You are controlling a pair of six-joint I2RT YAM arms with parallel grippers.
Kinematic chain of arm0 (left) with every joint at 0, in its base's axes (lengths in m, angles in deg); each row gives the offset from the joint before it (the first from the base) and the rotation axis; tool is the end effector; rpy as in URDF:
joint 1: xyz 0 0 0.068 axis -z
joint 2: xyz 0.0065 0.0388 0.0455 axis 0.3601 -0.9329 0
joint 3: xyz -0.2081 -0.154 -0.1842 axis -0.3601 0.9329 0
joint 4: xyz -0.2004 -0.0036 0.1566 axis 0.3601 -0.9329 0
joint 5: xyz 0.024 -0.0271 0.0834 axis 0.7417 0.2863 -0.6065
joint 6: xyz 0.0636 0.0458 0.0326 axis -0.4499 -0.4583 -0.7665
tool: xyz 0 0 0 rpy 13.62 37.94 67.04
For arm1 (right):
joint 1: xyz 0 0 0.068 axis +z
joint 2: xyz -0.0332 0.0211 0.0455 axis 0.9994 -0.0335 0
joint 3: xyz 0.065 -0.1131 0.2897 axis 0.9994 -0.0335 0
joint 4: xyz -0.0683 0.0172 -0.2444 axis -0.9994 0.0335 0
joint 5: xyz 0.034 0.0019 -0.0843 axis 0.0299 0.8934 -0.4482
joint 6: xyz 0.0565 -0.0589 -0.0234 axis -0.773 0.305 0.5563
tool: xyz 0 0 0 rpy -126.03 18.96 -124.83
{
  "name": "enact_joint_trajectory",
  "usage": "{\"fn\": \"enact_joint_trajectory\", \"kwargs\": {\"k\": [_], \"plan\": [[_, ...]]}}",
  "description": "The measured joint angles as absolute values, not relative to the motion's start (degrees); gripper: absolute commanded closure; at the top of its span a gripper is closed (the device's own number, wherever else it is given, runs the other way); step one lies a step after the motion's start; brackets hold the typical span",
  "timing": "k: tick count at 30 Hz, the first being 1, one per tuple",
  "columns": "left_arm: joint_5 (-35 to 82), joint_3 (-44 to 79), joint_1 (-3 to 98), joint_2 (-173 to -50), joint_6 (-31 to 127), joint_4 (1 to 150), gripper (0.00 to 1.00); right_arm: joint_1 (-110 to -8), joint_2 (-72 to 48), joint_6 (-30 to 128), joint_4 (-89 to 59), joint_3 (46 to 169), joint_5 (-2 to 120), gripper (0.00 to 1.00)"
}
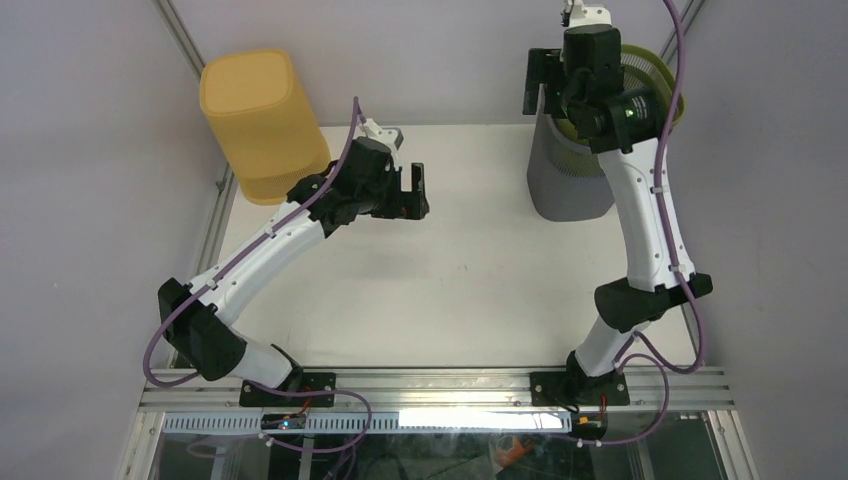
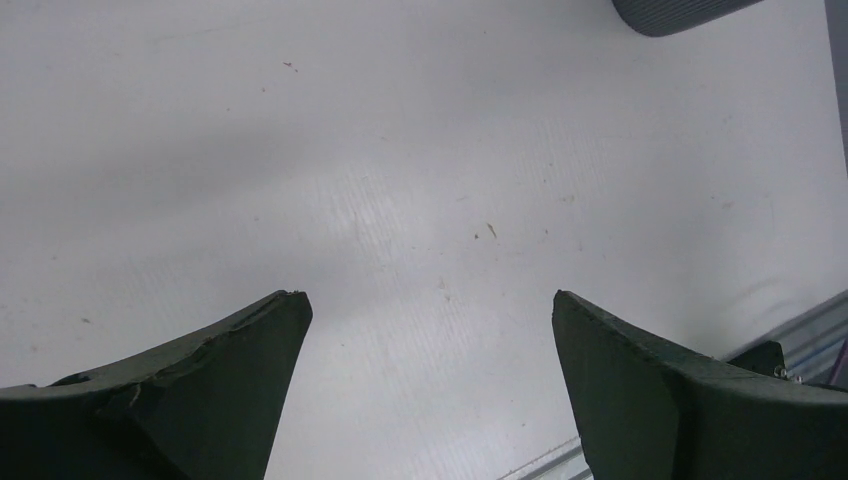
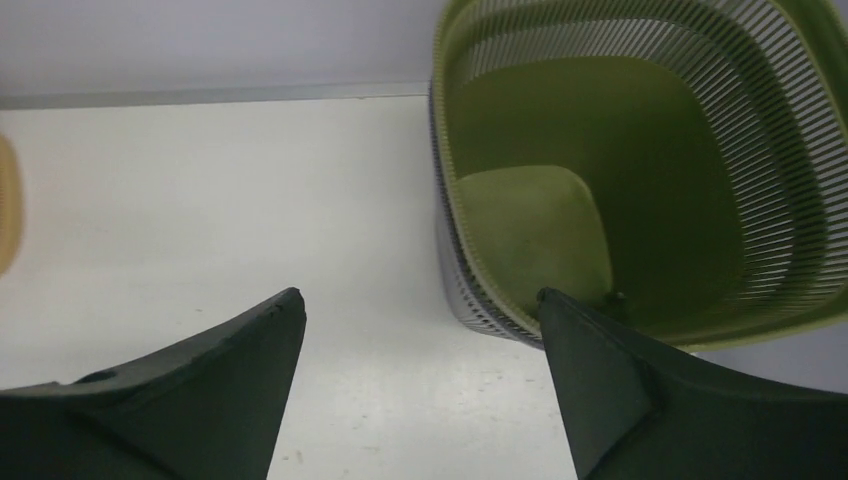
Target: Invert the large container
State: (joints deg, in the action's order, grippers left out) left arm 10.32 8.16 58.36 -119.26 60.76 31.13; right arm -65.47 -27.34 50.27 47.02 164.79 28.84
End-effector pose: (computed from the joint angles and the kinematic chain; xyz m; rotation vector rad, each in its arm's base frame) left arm 0.2646 -0.1929 0.3734 0.2131 2.3604 -0.4327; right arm 0.3222 0.1031 0.5488 -0.0520 1.9908 -0.0869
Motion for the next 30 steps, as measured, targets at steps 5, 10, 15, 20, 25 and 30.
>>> {"fn": "enact_joint_trajectory", "kwargs": {"k": [5,10,15,20,25,30], "plan": [[12.7,8.2,59.3,-119.8,60.9,32.4,0.01,-68.4,-30.9,53.2,48.5,165.5,28.2,0.36],[14.6,9.1,59.4,-119.9,60.9,33.8,0.01,-71.9,-33.0,55.3,48.5,165.3,29.4,0.56],[16.2,10.9,59.4,-119.9,60.9,34.4,0.01,-76.4,-34.5,55.8,48.5,165.3,33.1,0.59],[17.4,11.3,59.4,-119.9,60.9,34.5,0.01,-77.0,-36.1,56.0,48.2,165.2,36.7,0.61],[17.5,11.3,59.4,-119.9,60.9,35.0,0.01,-77.1,-36.7,56.2,47.5,165.2,40.3,0.56],[17.7,11.3,59.4,-119.9,60.9,35.9,0.01,-77.1,-37.2,56.1,47.1,165.2,41.3,0.5]]}}
